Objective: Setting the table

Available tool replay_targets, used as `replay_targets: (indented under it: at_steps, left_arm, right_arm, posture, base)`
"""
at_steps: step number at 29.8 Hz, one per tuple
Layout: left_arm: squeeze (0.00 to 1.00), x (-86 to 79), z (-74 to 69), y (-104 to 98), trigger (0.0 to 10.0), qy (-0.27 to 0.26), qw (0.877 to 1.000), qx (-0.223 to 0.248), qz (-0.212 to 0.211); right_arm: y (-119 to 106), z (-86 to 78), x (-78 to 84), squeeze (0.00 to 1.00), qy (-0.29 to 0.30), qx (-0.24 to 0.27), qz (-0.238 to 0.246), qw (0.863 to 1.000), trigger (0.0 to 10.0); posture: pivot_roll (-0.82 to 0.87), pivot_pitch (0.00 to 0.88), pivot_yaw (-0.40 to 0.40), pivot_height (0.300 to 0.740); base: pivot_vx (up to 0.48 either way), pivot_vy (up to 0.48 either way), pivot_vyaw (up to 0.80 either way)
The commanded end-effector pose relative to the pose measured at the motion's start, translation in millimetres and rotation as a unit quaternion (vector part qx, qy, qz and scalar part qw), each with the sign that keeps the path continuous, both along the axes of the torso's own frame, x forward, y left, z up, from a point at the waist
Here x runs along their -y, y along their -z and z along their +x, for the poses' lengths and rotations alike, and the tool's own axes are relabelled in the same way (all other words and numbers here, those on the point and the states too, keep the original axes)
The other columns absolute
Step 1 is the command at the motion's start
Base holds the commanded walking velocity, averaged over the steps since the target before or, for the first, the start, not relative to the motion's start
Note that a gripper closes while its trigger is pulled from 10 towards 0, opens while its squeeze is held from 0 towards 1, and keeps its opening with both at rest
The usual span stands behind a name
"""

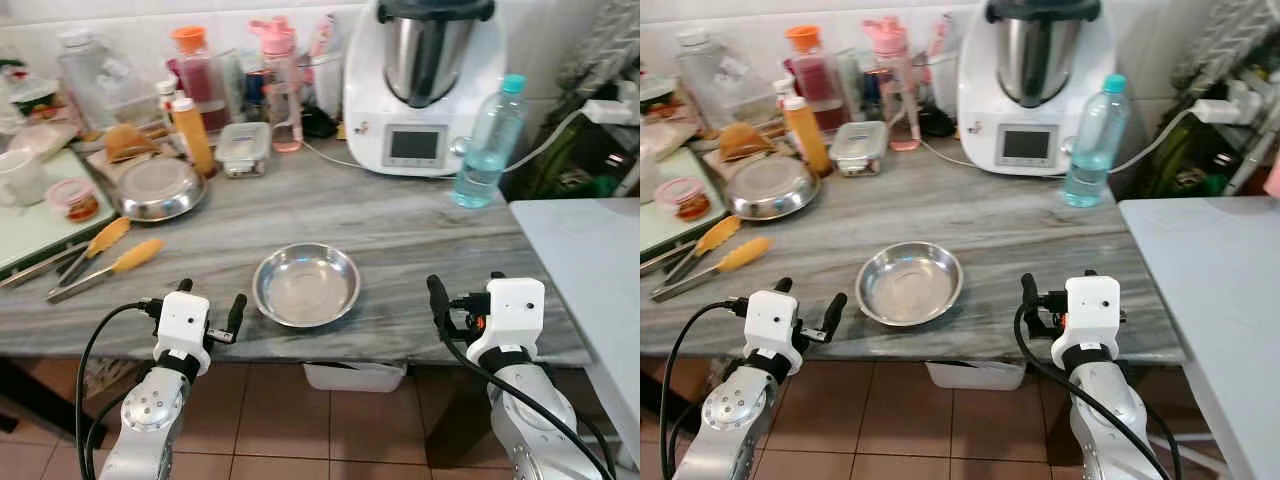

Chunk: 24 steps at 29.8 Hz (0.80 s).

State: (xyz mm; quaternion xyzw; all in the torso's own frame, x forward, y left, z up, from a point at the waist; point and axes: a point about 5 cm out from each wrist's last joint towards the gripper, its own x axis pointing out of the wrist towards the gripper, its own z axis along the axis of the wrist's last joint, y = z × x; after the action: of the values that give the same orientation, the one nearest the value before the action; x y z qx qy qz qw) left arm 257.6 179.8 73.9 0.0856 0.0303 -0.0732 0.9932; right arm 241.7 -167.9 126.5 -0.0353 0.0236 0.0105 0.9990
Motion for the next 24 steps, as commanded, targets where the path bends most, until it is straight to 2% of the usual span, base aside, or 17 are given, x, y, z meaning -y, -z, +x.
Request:
replay_targets:
  at_steps: [1,24]
  left_arm:
    - [0.00,-2.5,2.0,-2.8,10.0,-0.002,1.000,0.001,0.005]
    - [0.00,6.6,5.4,-10.2,10.0,0.016,1.000,-0.004,0.008]
  right_arm:
    - [1.7,0.4,0.0,0.00,0.005,-0.006,0.004,1.000,10.0]
    - [3.7,2.1,-0.6,0.00,0.013,-0.003,0.016,1.000,10.0]
  posture:
    - [-0.11,0.014,0.075,0.740]
    - [-0.10,0.016,0.085,0.740]
  base:
    - [0.000,0.000,-0.72]
    - [-0.011,0.000,-0.02]
